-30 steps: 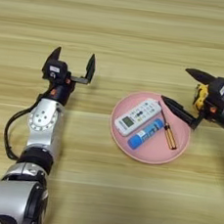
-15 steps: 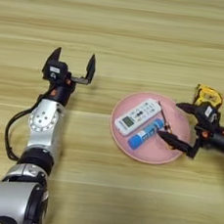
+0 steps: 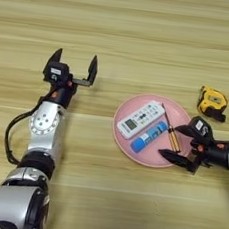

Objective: Move the objects on the table

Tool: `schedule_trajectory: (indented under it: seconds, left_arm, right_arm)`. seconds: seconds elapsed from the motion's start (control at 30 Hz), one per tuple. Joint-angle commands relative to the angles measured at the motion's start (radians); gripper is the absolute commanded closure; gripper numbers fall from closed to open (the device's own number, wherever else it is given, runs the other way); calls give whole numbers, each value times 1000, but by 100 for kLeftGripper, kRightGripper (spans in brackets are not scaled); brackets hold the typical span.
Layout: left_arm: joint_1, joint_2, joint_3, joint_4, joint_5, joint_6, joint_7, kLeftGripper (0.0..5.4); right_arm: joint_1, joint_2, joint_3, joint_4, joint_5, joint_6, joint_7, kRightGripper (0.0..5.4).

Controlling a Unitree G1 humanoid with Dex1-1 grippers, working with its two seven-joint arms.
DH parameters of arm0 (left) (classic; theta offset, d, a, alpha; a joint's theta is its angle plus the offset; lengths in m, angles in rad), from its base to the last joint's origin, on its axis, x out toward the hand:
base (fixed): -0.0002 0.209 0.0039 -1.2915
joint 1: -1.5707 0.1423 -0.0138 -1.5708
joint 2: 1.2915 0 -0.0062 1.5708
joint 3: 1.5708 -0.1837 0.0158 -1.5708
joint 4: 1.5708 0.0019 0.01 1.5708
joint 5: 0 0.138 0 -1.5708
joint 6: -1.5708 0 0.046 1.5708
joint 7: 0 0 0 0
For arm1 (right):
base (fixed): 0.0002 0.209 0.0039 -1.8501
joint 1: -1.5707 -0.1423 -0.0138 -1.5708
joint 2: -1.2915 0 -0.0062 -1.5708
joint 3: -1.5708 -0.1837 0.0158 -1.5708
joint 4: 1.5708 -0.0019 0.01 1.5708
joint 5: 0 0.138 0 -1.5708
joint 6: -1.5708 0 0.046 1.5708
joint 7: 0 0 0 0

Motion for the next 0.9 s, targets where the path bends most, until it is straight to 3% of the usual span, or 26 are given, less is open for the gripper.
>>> schedule_trajectory:
  seconds: [0.03, 0.7, 0.9]
  left_arm:
    - [-10, 3, -2, 7, 3, 2, 1, 0]
    - [-15, 3, -2, 5, 2, 2, 1, 0]
    - [-15, 0, -2, 5, 2, 0, 2, 0]
  right_arm:
    - [-26, -1, -7, 21, -19, 14, -19, 142]
    - [-70, -34, 61, 94, -109, 32, 2, 396]
    - [-93, -36, 66, 100, -118, 29, 13, 447]
